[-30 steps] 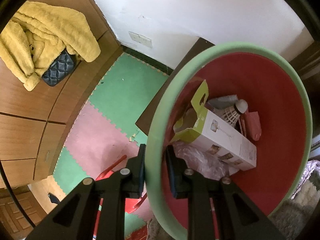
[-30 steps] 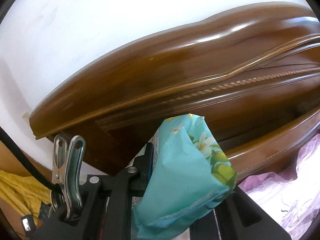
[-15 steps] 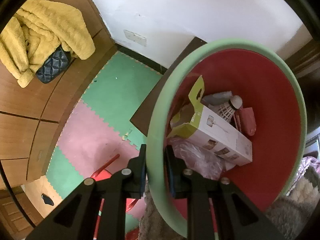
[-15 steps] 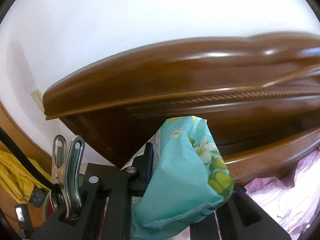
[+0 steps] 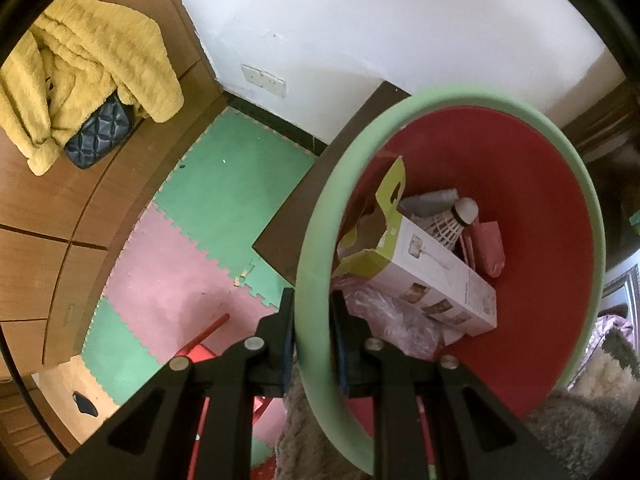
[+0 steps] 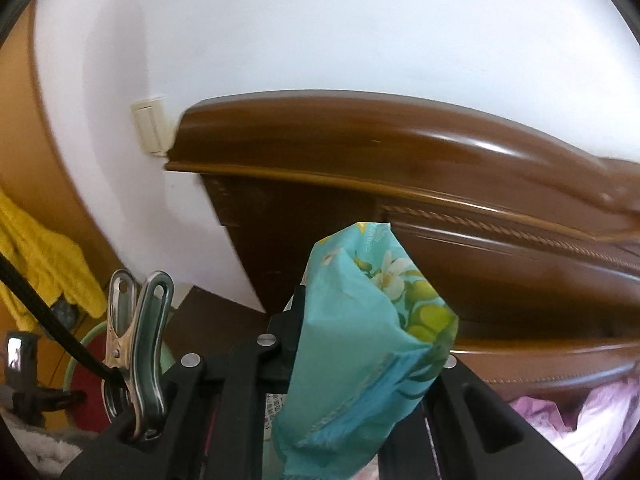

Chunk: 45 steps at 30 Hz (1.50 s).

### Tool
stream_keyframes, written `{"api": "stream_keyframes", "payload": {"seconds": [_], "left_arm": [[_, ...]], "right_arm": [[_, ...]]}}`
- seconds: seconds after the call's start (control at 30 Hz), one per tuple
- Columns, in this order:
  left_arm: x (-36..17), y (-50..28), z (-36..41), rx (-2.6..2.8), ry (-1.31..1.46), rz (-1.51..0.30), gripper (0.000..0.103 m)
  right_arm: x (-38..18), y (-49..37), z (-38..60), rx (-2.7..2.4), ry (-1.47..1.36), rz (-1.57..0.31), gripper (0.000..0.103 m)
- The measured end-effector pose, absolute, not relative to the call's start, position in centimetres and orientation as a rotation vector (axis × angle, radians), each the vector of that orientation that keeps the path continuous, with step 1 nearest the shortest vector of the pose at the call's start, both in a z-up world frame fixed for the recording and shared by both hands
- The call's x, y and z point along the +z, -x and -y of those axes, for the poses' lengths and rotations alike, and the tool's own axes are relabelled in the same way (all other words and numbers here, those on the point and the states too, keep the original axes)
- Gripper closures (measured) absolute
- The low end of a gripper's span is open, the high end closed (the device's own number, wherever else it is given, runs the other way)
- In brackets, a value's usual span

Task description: Collect trash

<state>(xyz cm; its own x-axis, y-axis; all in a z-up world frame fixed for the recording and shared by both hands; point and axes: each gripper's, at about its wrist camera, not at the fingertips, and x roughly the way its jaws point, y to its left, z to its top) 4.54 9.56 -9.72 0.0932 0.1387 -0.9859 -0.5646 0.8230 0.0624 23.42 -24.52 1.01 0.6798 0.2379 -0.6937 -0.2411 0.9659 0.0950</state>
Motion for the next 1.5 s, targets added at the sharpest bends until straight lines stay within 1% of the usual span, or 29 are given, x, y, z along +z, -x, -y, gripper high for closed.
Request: {"api": "stream_keyframes", "payload": {"seconds": [0.33,0.57,0.83,1.5], "left_arm": [[-9.8,-4.5,-9.5,0.557,0.383,-1.379,0.087],[-9.8,-4.4,-9.5,0.561,0.391,-1.383,0.087],[-9.7,-4.2,-9.5,0.569,0.403,-1.384,0.087],[-9.5,-3.6,-9.2,0.618,0.422,-1.350,0.087]], "right_arm": [[2.7,-22.5,22.1,0.370,0.074,-0.766,0.092],[4.4,-21.0,19.1,0.502,0.179,-0.736,0.092],[5.7,-19.8,16.0,0.602,0.231,-0.713,0.092],[7.2,-18.2,11.5,0.774,0.266,-0.666,0.092]]}}
